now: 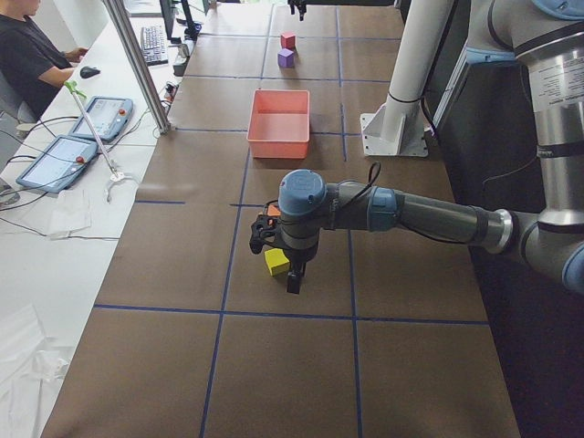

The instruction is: Place blocks into pink bin with both arms

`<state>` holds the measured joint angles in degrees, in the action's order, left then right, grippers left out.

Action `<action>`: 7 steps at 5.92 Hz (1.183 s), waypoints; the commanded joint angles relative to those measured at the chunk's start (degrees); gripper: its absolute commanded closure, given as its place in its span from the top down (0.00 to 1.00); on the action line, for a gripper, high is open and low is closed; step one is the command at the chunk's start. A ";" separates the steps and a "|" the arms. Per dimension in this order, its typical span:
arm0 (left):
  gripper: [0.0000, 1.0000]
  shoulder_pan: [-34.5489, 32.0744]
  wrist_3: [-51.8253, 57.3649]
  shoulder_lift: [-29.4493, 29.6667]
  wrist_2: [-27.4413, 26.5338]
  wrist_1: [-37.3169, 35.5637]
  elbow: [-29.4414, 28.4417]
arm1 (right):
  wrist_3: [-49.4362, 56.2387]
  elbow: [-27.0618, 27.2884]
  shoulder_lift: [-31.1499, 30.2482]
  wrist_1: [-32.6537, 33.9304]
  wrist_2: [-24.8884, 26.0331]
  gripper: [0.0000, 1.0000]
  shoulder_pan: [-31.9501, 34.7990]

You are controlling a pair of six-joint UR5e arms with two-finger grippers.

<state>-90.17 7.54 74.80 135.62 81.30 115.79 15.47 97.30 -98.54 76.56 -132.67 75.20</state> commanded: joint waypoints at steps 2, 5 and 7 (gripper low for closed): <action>1.00 0.00 0.02 0.00 0.00 0.09 0.14 | -0.62 -5.68 5.08 -0.88 1.71 0.99 -3.30; 1.00 0.00 0.02 0.00 0.09 0.00 0.58 | -1.06 -11.86 9.67 -0.88 1.62 0.99 -4.88; 1.00 0.00 0.02 0.00 0.09 0.00 0.58 | -6.03 -12.58 9.85 -0.97 1.89 0.99 -8.29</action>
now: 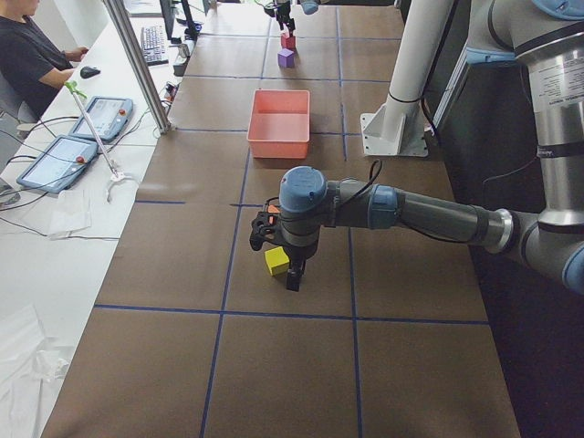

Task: Place blocks into pink bin with both arms
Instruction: 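Lower the right gripper onto the red-pink cube and grasp it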

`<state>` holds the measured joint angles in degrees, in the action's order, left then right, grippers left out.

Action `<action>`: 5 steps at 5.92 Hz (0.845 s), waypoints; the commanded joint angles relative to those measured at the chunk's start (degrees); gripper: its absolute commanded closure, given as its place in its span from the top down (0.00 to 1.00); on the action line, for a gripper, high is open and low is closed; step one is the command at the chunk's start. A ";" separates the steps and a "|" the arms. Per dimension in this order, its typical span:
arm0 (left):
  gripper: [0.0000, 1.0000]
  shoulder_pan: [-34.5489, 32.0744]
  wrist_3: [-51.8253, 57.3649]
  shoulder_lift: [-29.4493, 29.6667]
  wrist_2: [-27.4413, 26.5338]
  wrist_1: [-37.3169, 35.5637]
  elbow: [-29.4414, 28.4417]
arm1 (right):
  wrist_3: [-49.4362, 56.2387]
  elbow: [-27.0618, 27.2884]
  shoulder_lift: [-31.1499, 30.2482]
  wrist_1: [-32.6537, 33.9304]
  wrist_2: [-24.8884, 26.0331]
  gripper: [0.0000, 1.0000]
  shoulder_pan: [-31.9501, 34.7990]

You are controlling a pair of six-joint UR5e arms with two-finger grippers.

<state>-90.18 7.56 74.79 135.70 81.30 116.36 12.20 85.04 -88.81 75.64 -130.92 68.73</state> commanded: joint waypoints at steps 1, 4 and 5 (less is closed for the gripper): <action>1.00 0.00 0.00 0.00 0.00 0.09 0.00 | -3.41 -0.49 0.04 0.03 0.23 0.78 -2.45; 1.00 0.00 0.00 0.09 0.00 0.09 0.00 | -4.20 10.21 -1.00 2.20 -0.64 0.00 -1.41; 1.00 0.09 0.09 0.09 0.09 0.17 0.00 | -10.82 21.71 -0.67 11.62 -1.35 0.00 -1.49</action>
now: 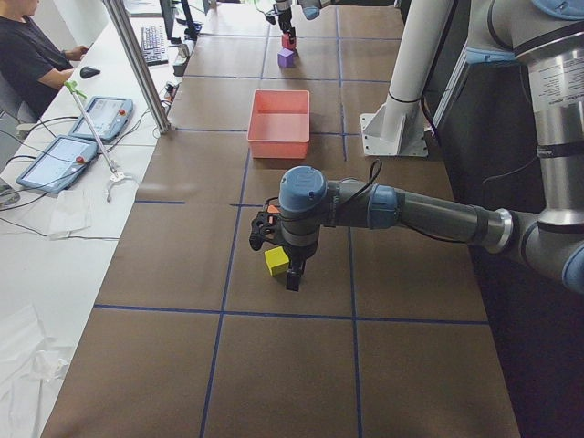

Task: Place blocks into pink bin with both arms
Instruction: 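Lower the right gripper onto the red-pink cube and grasp it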

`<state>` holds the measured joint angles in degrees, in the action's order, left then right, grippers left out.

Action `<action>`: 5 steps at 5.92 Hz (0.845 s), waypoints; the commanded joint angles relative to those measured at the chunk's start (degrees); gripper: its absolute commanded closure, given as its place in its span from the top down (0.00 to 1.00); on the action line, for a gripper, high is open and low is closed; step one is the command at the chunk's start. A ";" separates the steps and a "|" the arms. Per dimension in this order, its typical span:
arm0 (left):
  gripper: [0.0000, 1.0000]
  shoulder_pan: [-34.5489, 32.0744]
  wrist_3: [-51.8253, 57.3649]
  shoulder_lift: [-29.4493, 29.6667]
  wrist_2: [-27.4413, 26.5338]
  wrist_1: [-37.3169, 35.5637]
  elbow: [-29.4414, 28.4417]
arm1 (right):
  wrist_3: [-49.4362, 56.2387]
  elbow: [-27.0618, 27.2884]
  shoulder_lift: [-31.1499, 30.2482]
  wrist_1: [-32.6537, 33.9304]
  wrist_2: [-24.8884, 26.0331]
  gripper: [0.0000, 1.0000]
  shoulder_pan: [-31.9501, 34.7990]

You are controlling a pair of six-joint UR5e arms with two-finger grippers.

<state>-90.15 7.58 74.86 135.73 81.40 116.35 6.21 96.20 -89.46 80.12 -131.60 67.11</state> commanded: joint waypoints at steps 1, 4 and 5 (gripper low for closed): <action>1.00 0.15 -0.02 0.46 1.19 -0.10 -0.33 | -14.12 19.20 0.51 12.64 -1.28 0.00 -0.13; 1.00 6.80 -10.14 3.78 10.69 5.59 -2.18 | -52.23 22.27 15.38 11.64 -4.12 0.02 -13.53; 1.00 11.44 -16.83 6.41 10.35 7.44 -2.70 | -63.14 21.75 20.50 11.55 1.38 0.02 -20.37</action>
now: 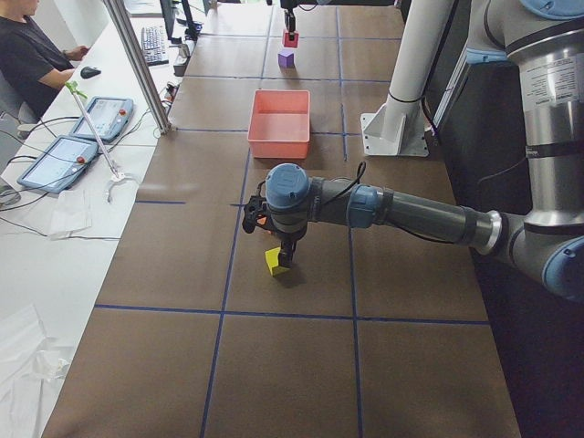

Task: Place blocks into pink bin with both arms
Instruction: 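Carry the red-pink cube into the pink bin with the right gripper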

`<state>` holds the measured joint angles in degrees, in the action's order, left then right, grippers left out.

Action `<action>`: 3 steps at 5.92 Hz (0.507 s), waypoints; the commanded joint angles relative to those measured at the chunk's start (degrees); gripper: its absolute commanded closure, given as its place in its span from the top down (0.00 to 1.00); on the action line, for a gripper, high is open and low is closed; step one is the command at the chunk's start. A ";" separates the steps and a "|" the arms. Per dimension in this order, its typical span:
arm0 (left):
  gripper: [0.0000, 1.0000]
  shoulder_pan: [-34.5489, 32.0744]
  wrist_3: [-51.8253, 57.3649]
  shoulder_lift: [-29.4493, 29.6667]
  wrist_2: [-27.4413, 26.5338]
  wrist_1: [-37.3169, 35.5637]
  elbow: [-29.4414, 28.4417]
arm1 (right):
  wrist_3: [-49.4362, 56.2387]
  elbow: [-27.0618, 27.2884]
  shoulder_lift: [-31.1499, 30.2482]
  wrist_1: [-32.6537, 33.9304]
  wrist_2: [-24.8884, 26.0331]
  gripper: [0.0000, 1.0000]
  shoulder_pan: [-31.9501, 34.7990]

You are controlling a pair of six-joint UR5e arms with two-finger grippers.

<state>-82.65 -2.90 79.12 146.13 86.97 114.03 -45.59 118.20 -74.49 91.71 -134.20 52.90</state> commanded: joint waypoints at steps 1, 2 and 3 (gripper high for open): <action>0.99 7.55 -8.94 5.31 0.03 3.28 -4.39 | -18.06 -2.51 10.28 -0.12 9.87 0.02 -11.79; 0.97 8.28 -9.06 7.95 -0.05 7.04 -9.04 | -24.65 -6.88 15.81 -0.21 13.23 0.03 -14.98; 0.98 8.73 -8.71 8.68 -0.23 7.95 -10.74 | -28.20 -10.41 18.56 -2.30 17.79 0.03 -17.97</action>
<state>-74.65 -11.54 86.55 146.03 93.41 105.61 -69.39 111.23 -59.34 90.82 -120.60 38.05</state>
